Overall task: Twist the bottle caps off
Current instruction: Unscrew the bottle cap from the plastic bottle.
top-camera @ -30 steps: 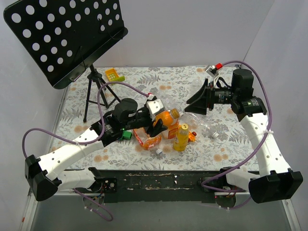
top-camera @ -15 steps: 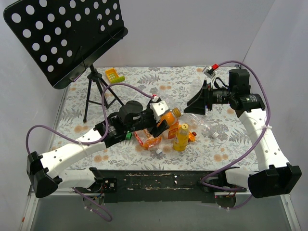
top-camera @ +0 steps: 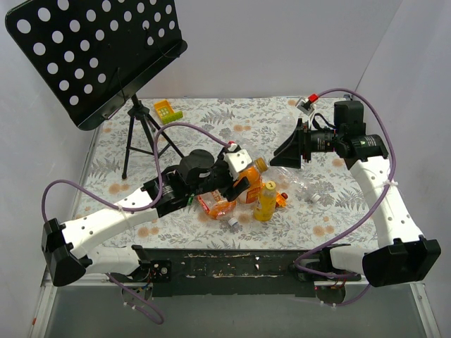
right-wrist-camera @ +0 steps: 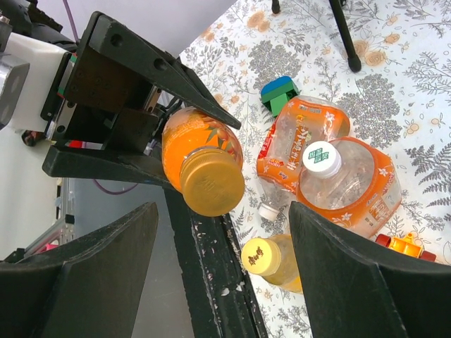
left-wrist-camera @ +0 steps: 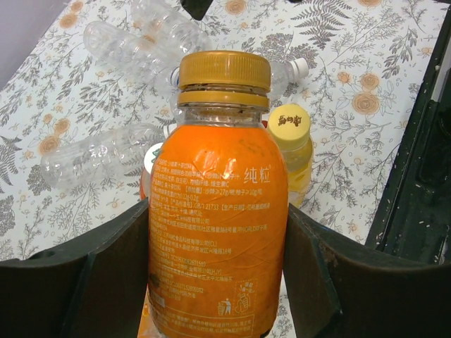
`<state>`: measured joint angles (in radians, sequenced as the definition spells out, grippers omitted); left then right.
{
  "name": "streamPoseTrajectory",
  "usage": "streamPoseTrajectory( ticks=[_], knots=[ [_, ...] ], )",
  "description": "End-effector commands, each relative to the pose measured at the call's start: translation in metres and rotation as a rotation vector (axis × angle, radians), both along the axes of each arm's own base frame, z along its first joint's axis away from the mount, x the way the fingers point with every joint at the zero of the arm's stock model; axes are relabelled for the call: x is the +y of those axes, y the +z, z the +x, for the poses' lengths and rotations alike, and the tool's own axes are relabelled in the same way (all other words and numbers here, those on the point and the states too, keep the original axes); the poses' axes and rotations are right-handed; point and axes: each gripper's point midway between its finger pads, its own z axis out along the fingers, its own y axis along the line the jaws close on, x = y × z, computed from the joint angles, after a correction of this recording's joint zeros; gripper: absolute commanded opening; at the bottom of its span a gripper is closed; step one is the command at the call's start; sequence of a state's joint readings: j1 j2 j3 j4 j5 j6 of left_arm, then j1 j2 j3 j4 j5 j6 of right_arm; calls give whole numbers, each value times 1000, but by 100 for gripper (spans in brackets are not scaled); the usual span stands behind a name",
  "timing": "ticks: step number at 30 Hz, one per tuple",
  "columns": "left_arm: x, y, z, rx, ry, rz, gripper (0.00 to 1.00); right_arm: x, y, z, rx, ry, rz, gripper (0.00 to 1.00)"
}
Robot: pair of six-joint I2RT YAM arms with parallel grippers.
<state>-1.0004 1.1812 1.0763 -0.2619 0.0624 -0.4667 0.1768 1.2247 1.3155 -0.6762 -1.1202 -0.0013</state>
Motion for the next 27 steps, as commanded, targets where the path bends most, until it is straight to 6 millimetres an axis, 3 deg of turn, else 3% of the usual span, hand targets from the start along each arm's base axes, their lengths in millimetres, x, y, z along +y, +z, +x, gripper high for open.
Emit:
streamPoseTrajectory(
  ticks=[1, 10, 20, 24, 27],
  knots=[
    [-3, 25, 3, -55, 14, -35, 0, -1, 15, 2, -57, 2, -1, 83],
    [-9, 22, 2, -69, 2, -17, 0, 0, 16, 3, -44, 7, -6, 83],
    [-14, 23, 6, -78, 25, -20, 0, 13, -5, -1, 21, 40, -55, 82],
    [-13, 25, 6, -81, 27, -25, 0, 18, -9, -3, 36, 58, -62, 79],
    [-13, 24, 6, -81, 28, -24, 0, 21, -9, -5, 37, 73, -60, 69]
  ],
)
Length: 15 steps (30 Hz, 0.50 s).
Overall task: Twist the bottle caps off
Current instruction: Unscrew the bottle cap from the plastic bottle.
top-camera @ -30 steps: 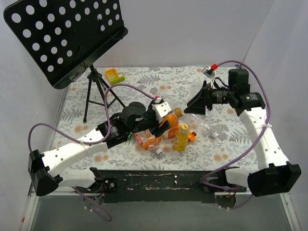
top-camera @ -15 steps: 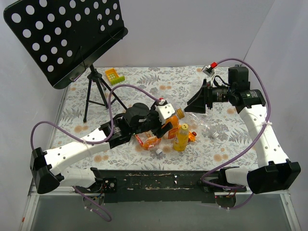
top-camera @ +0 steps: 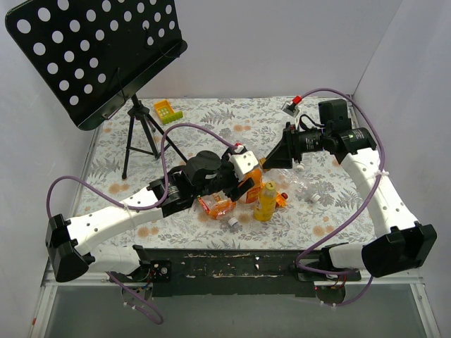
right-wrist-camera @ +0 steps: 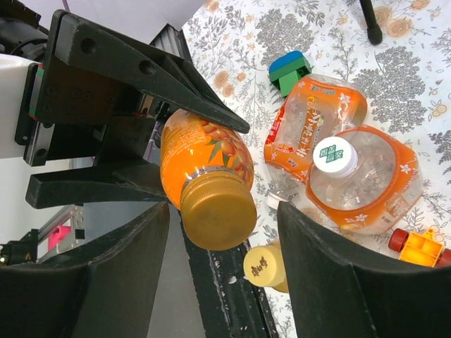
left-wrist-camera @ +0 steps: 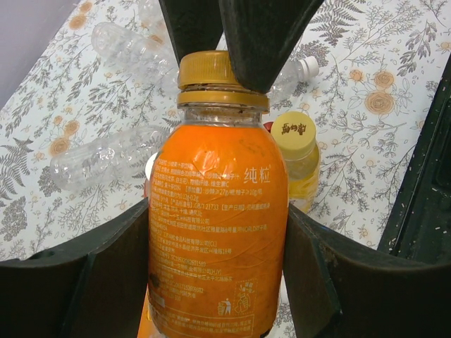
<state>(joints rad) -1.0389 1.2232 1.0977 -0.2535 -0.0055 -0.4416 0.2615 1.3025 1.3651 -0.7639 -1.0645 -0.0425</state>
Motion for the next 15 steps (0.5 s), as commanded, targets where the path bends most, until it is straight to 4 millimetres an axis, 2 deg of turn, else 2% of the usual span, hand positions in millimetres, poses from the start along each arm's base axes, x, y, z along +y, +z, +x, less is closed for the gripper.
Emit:
streamPoseTrajectory(
  ticks=[1, 2, 5, 9, 12, 15],
  knots=[
    [-4, 29, 3, -50, 11, -61, 0, 4, 9, -4, -27, 27, 9, 65],
    [-3, 28, 2, -48, 11, -58, 0, 5, 9, -5, -26, 31, 13, 55],
    [-2, 27, 3, -47, 15, -58, 0, 5, 9, -7, -25, 46, 19, 44],
    [-1, 27, 2, -43, 16, -62, 0, 5, 10, -11, -42, 74, 23, 21],
    [0, 31, -2, -41, 9, -90, 0, 6, 16, -16, -76, 116, 48, 11],
    [2, 37, -13, -27, -35, -129, 0, 6, 28, -26, -190, 201, 91, 4]
  ],
)
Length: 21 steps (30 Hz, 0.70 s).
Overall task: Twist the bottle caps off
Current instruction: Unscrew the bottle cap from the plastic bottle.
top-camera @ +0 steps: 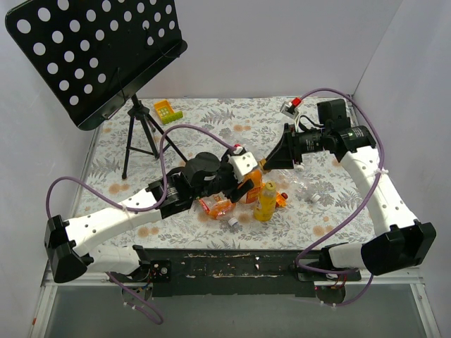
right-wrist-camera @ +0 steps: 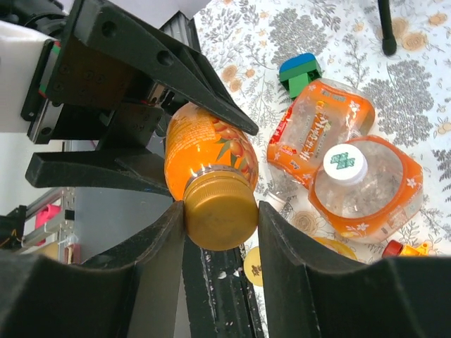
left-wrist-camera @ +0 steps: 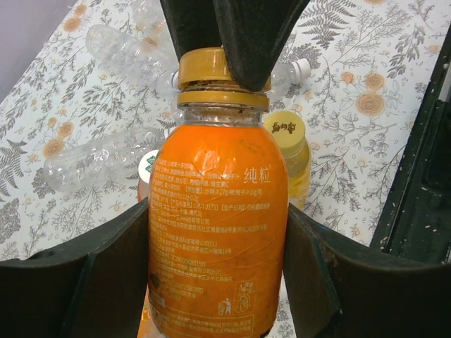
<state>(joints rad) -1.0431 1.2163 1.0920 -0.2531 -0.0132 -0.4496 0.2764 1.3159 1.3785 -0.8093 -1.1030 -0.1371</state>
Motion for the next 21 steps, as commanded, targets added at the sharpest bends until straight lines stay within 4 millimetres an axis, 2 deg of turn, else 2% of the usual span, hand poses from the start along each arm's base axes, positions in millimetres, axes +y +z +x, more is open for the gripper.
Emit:
streamPoseTrajectory(
  ticks=[1, 5, 7, 12, 17, 21],
  knots=[
    [0, 39, -18, -15, -77, -137, 0, 2, 32, -20, -213, 163, 92, 2],
    [3, 45, -36, 89, -201, -165, 0, -1, 39, -28, -460, 265, 112, 1],
    [9, 46, -44, 157, -273, -188, 0, -2, 41, -33, -652, 328, 140, 1],
    [23, 54, -60, 263, -420, -262, 0, -3, 45, -36, -907, 358, 171, 1],
    [23, 49, -61, 290, -440, -250, 0, -1, 50, -37, -912, 349, 189, 1],
    [23, 45, -55, 277, -409, -241, 0, -2, 44, -39, -879, 347, 183, 1]
  ],
)
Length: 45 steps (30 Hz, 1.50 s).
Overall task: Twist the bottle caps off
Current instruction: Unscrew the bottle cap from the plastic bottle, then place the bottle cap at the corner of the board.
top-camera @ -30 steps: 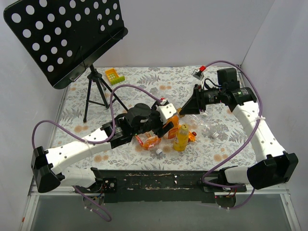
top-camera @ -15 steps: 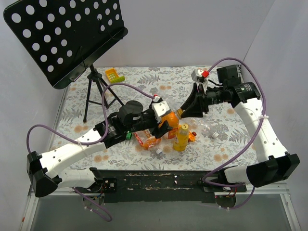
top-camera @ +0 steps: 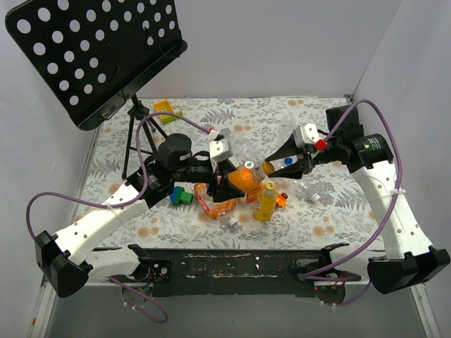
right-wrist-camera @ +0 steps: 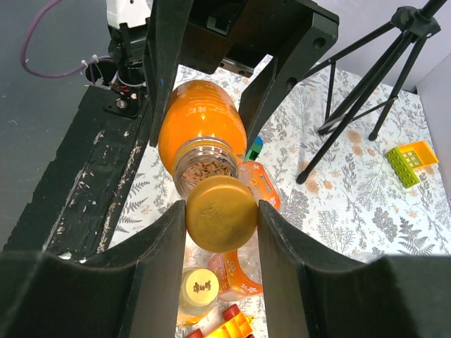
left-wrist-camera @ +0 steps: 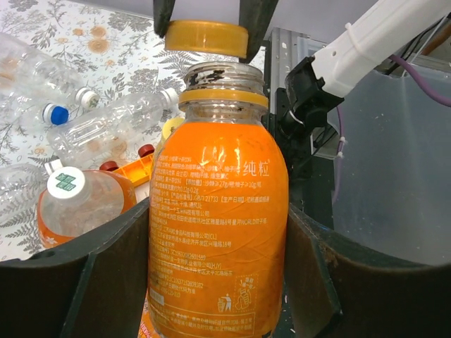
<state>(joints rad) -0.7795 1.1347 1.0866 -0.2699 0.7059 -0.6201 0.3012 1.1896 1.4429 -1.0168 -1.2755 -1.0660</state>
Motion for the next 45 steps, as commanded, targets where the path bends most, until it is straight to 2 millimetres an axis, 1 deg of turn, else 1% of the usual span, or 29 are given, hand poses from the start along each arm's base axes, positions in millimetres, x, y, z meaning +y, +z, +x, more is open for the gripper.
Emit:
streamPoseTrajectory(
  ticks=[1, 8, 12, 21, 22, 24, 25, 26, 27, 28, 29, 30, 31, 33, 35, 38, 39, 41, 42, 43, 44, 45],
  knots=[
    [5, 9, -9, -12, -25, -22, 0, 1, -3, 2, -19, 8, 13, 1],
    [6, 8, -7, -23, -10, -16, 0, 0, -7, 0, -3, 1, 4, 1],
    [9, 4, -5, -27, 4, -2, 0, -1, -6, 0, -3, 0, 6, 1],
    [12, 3, -6, -27, 17, 2, 0, -1, -3, -3, 8, 1, 12, 1],
    [13, 3, -6, -27, 23, 4, 0, -1, -2, -1, 12, -3, 14, 1],
    [15, 2, -4, -36, 42, 6, 0, -1, 0, 8, 53, -45, 10, 1],
    [16, 3, -1, -44, 59, 7, 0, -3, 1, 21, 61, -97, 3, 1],
    [18, 5, 2, -55, 84, 5, 0, -7, -1, 37, 101, -188, -15, 1],
    [20, 7, 4, -66, 105, 3, 0, -12, 1, 61, 115, -304, -18, 1],
    [23, 9, 7, -80, 133, -1, 0, -25, -4, 87, 149, -448, -28, 1],
    [27, 13, 12, -94, 176, -13, 0, -36, -8, 108, 167, -554, -29, 1],
    [31, 18, 13, -110, 198, -26, 0, -51, -14, 132, 196, -680, -33, 1],
    [34, 21, 14, -128, 217, -36, 0, -65, -22, 152, 220, -783, -43, 1],
    [40, 28, 15, -144, 253, -60, 0, -86, -45, 184, 252, -925, -92, 1],
    [45, 32, 14, -155, 275, -80, 0, -101, -63, 209, 263, -1031, -138, 1],
    [52, 33, 13, -165, 305, -102, 0, -121, -85, 247, 258, -1154, -204, 2],
    [54, 33, 12, -167, 313, -105, 0, -131, -87, 261, 259, -1209, -216, 2],
    [58, 30, 10, -164, 323, -106, 0, -160, -101, 286, 303, -1319, -236, 3],
    [59, 28, 8, -159, 320, -107, 0, -170, -108, 297, 333, -1348, -237, 2],
    [59, 27, 8, -154, 323, -109, 0, -200, -119, 308, 370, -1417, -240, 2],
    [61, 26, 6, -154, 323, -112, 0, -216, -127, 316, 383, -1456, -250, 3],
    [62, 26, 6, -152, 325, -115, 0, -234, -139, 324, 396, -1496, -271, 3]
  ],
)
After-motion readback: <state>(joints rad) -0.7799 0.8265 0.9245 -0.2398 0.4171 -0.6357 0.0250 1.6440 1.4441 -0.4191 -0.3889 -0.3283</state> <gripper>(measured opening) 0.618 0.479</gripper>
